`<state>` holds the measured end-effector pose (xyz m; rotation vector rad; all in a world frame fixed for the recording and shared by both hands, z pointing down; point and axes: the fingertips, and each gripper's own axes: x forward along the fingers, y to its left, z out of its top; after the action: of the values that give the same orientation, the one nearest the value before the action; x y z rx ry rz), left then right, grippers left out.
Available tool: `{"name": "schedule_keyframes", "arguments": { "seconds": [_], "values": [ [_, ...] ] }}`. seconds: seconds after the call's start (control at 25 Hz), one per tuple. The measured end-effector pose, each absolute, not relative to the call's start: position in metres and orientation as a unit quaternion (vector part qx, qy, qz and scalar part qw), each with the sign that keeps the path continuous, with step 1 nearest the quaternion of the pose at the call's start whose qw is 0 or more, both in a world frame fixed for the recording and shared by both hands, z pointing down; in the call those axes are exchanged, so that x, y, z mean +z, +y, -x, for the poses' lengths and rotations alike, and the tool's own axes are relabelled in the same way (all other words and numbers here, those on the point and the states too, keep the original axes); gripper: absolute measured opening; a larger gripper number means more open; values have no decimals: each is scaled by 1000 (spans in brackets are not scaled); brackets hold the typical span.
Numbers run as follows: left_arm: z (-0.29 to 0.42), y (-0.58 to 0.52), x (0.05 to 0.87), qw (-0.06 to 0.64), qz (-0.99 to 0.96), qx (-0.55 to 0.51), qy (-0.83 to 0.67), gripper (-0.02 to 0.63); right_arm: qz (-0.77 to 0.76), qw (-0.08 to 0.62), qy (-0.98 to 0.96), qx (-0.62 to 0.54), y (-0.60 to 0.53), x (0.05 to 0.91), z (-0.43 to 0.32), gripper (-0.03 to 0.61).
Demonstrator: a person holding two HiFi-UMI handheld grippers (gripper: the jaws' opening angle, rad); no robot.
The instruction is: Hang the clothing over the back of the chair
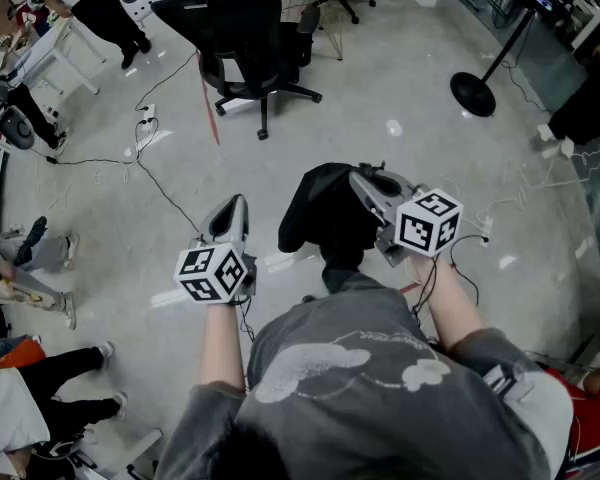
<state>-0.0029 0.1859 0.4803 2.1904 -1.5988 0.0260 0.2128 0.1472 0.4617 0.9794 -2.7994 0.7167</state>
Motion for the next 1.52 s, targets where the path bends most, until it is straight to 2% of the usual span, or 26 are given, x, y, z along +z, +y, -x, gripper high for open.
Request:
{"name": "schedule_keyframes", "arguments": {
  "seconds": [0.88, 1.24, 1.52],
  "values": [
    [43, 219, 487, 230, -781, -5, -581, 2, -320, 71, -917, 227, 159, 471, -179, -6],
    [69, 161, 481, 217, -779, -8, -588, 2, -333, 63, -909, 242, 96, 483, -171, -6],
    [93, 70, 474, 203, -776, -7, -597, 2, -339, 51, -907, 243, 1, 490, -155, -6]
  ]
}}
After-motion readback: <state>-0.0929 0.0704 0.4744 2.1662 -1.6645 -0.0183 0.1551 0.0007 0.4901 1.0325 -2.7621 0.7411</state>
